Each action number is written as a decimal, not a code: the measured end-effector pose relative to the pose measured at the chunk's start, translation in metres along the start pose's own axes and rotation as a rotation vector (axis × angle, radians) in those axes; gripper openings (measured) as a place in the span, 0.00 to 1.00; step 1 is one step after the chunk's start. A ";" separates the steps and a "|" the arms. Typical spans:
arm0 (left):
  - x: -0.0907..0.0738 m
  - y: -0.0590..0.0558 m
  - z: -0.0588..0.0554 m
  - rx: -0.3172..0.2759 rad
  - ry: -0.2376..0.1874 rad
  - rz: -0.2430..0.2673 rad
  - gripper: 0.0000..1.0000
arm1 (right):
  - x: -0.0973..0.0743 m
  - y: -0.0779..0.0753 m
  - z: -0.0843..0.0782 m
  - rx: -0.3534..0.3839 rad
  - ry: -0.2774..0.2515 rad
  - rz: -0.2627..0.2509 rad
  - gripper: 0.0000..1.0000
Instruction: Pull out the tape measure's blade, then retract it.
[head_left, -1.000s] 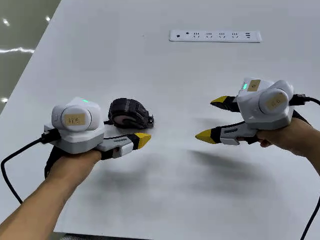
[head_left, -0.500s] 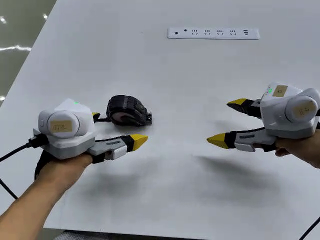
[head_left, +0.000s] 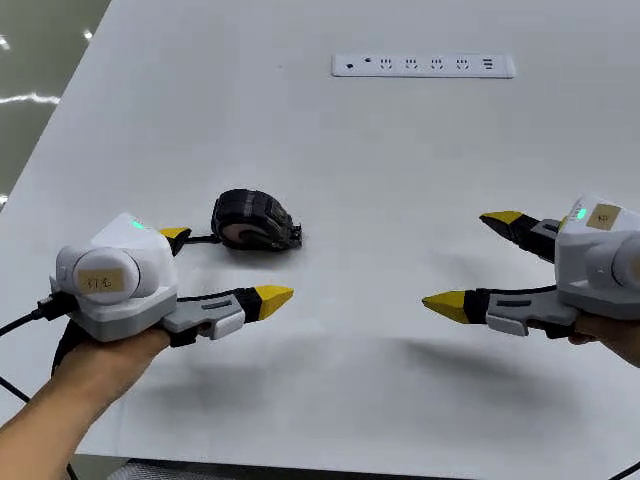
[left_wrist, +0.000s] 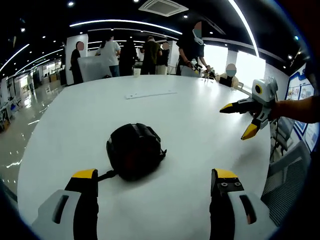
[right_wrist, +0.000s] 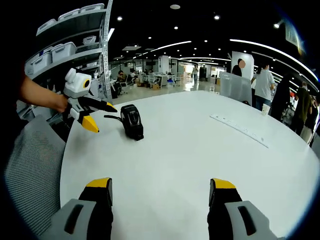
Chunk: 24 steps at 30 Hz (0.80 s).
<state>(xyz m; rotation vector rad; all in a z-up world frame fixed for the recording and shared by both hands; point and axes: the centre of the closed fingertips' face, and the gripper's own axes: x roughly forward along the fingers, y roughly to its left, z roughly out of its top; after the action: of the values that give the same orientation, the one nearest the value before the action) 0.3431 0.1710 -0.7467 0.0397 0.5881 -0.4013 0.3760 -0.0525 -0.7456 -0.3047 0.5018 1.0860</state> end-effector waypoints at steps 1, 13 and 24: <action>0.000 0.000 0.000 0.000 -0.003 -0.001 0.91 | -0.001 -0.001 -0.001 -0.003 -0.004 -0.008 0.80; -0.004 -0.006 0.000 0.015 -0.034 -0.011 0.97 | -0.010 0.003 -0.005 0.035 -0.042 -0.043 0.89; -0.010 -0.013 0.000 0.030 -0.048 -0.018 0.99 | -0.019 0.009 -0.010 0.087 -0.065 -0.078 0.95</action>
<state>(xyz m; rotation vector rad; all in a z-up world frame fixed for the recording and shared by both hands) 0.3309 0.1630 -0.7397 0.0538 0.5354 -0.4274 0.3587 -0.0679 -0.7445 -0.2104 0.4743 0.9918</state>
